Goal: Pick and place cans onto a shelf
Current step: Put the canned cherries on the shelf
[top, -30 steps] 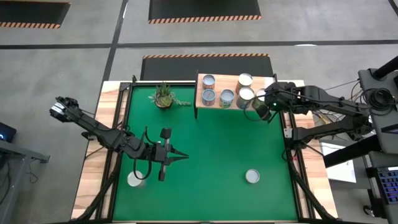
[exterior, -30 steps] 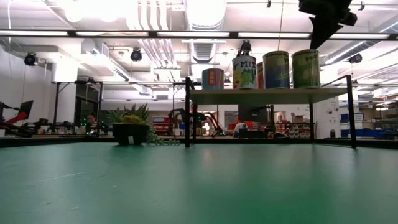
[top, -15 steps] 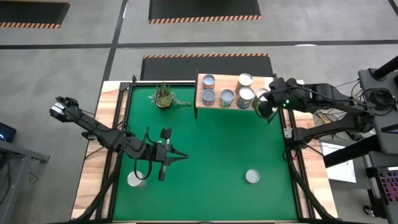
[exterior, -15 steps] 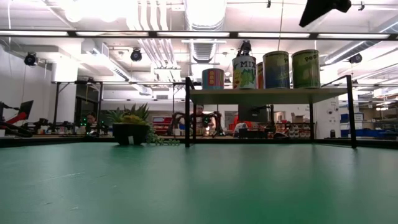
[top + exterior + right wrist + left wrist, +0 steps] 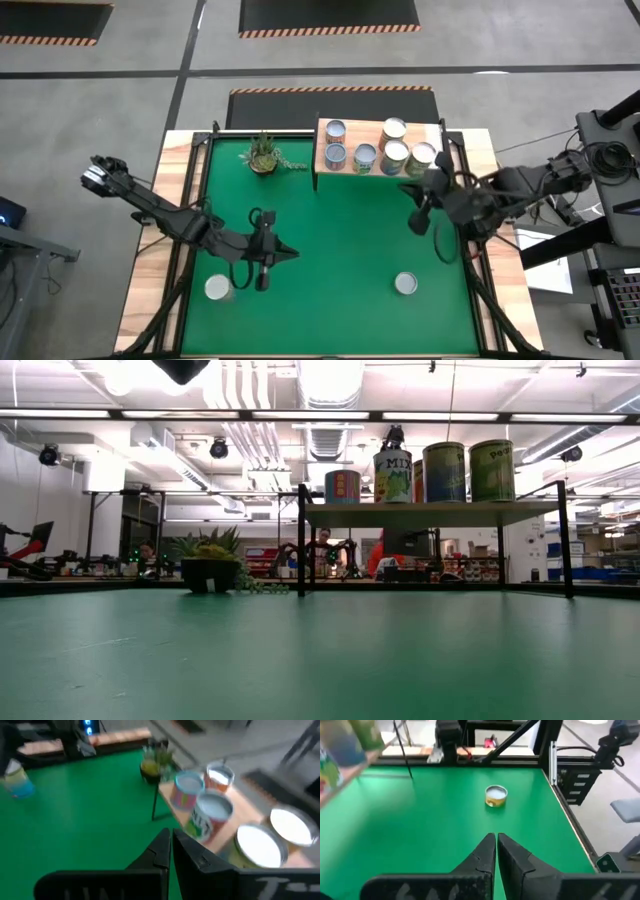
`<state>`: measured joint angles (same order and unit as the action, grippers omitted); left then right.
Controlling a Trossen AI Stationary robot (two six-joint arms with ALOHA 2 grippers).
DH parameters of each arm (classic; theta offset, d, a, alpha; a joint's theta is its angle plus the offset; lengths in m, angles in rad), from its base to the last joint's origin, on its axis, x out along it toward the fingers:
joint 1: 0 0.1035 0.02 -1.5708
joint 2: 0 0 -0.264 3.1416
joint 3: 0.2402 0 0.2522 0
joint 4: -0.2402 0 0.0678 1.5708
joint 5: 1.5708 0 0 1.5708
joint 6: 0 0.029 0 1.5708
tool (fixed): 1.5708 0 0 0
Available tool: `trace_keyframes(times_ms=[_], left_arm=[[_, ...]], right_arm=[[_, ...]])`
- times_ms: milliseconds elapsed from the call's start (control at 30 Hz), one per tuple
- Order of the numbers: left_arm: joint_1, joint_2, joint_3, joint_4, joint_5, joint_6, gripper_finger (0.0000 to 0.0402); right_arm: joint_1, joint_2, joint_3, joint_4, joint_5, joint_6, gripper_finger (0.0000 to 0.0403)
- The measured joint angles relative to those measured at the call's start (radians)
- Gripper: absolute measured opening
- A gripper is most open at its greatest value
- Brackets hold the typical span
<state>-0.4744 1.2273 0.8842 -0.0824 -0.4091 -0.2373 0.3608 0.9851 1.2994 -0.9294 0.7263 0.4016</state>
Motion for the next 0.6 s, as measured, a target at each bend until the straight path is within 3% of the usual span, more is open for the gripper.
trace_keyframes(times_ms=[100, 167, 333, 433, 500, 600], left_arm=[[0.0, 0.011, 0.058, -0.087, 0.016, -0.119, 0.0001], [0.0, 0.021, 0.136, -0.24, 0.06, -0.224, 0.0001], [0.0, 0.101, 0.372, -0.772, 0.137, -0.549, 0.0001], [-0.002, 0.164, 0.471, -1.067, 0.189, -0.795, 0.0001], [-0.013, 0.202, 0.492, -1.163, 0.273, -0.925, 0.0001], [-0.075, 0.232, 0.481, -1.162, 0.36, -1.072, 0.0001]], right_arm=[[0.073, 0.014, -0.011, 0.052, 0.078, -0.06, 0.0009], [0.113, 0.021, -0.03, 0.096, 0.109, -0.092, 0.0009], [0.194, 0.025, -0.094, 0.192, 0.129, -0.155, 0.0009], [0.24, 0.025, -0.127, 0.227, 0.198, -0.164, 0.0009], [0.269, 0.024, -0.157, 0.235, 0.253, -0.164, 0.0009], [0.308, 0.025, -0.208, 0.24, 0.324, -0.124, 0.0009]])
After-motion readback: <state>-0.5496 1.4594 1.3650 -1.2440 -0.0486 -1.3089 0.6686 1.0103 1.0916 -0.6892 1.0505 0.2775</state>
